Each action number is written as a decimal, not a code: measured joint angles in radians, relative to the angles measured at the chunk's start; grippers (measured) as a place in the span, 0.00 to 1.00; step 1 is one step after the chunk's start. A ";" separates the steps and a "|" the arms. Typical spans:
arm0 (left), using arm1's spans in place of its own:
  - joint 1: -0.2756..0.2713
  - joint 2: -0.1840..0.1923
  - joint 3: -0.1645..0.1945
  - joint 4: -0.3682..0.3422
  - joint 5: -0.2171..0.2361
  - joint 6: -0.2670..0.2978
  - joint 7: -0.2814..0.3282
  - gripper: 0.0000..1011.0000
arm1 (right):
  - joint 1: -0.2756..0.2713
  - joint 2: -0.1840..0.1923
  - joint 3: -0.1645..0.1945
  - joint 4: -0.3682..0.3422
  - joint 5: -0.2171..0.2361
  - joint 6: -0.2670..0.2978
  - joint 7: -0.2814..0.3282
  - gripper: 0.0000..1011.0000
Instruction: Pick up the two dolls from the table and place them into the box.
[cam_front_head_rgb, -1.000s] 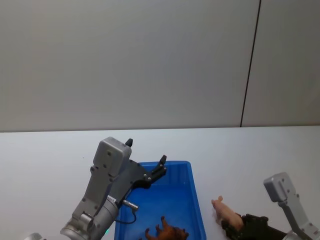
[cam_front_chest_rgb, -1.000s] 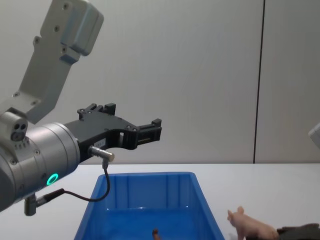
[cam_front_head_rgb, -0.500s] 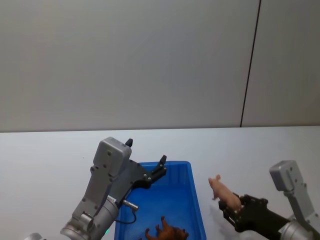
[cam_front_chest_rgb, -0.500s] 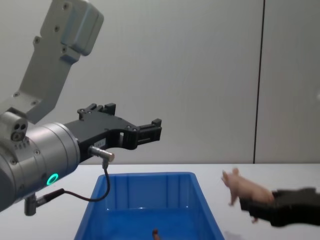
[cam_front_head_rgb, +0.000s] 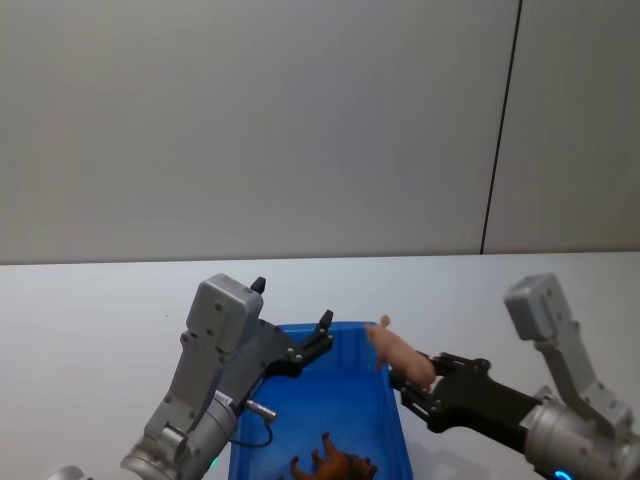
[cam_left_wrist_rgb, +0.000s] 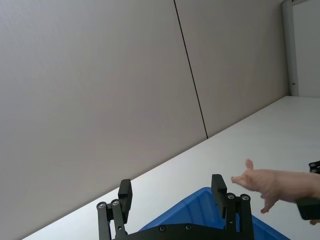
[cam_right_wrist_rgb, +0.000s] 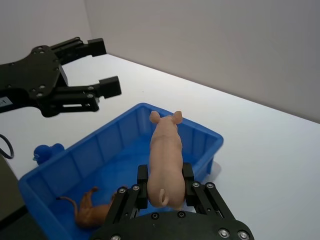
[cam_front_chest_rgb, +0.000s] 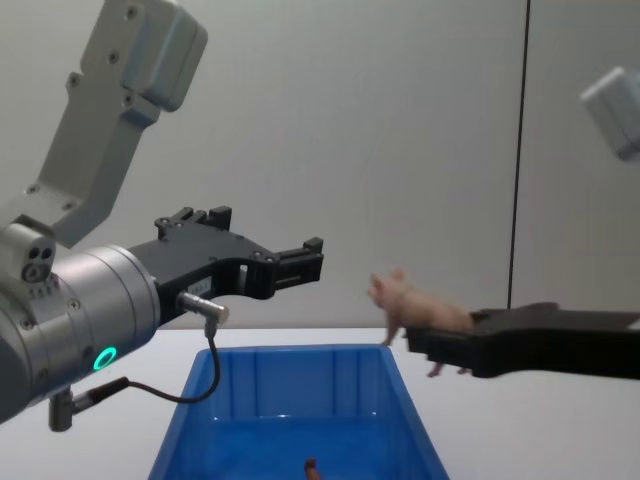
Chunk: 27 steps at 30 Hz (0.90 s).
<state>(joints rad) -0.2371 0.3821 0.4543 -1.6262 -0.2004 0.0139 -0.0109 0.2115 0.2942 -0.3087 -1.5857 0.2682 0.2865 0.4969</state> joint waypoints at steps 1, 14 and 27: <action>0.000 0.000 0.000 0.000 0.000 0.000 0.000 0.99 | 0.006 -0.004 -0.002 0.003 -0.001 0.007 0.005 0.38; 0.000 0.000 0.000 0.000 0.000 0.000 0.000 0.99 | 0.090 -0.068 -0.036 0.070 -0.023 0.082 0.057 0.70; 0.000 0.000 0.000 0.000 0.000 0.000 0.000 0.99 | 0.084 -0.043 -0.025 0.064 -0.021 0.045 0.066 0.99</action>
<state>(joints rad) -0.2371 0.3821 0.4542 -1.6262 -0.2004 0.0139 -0.0110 0.2958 0.2512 -0.3333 -1.5220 0.2469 0.3315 0.5627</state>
